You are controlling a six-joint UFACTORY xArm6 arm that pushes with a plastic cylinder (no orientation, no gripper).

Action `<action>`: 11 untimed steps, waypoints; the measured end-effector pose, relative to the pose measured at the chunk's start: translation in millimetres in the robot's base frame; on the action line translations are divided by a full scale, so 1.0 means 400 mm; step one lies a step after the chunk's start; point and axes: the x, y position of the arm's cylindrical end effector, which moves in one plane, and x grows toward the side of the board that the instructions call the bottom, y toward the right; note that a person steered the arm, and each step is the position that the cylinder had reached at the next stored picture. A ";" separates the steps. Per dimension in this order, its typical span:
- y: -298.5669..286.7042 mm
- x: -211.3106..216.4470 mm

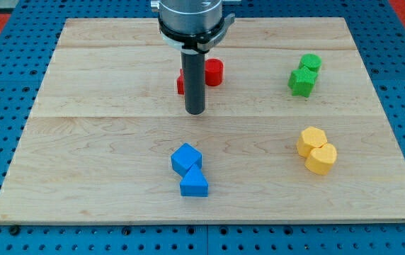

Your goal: Move the green star slightly right

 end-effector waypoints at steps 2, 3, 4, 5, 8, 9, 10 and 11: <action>0.162 -0.005; 0.312 -0.038; 0.312 -0.085; 0.321 -0.115; 0.445 -0.107; 0.478 -0.102; 0.547 0.017; 0.669 0.161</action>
